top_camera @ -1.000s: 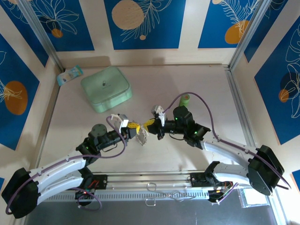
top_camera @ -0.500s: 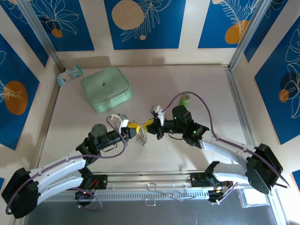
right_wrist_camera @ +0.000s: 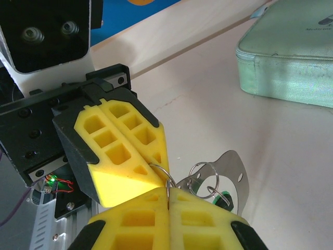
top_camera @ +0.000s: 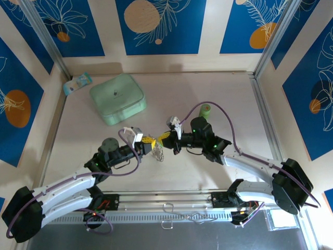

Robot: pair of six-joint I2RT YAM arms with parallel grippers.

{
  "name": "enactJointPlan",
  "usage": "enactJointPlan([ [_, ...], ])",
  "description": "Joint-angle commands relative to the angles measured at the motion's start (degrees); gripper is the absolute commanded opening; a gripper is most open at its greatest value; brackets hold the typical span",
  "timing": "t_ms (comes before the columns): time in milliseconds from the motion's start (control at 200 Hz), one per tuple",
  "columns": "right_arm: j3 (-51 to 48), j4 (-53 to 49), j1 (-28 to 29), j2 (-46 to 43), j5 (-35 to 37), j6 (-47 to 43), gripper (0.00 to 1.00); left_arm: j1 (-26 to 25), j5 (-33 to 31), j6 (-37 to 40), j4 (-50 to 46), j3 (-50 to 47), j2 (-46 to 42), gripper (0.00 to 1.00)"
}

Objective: Put the keys on the keyring

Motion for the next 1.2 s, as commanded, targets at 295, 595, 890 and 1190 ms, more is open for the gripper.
enactJointPlan([
  [295,2.7,-1.1,-0.6,1.0,5.0,3.0,0.00,-0.1,1.9,2.6,1.3,0.0,-0.8,0.00],
  [595,4.3,-5.2,-1.0,2.1,7.6,5.4,0.00,0.0,1.2,8.3,-2.6,0.8,-2.1,0.00],
  [890,2.8,-4.9,-0.3,0.0,7.1,-2.0,0.00,-0.1,-0.7,5.7,-4.2,1.8,-2.3,0.00],
  [1190,2.3,-6.0,1.0,-1.2,7.9,-24.4,0.00,-0.1,-2.3,-4.5,-11.8,6.4,-0.6,0.00],
])
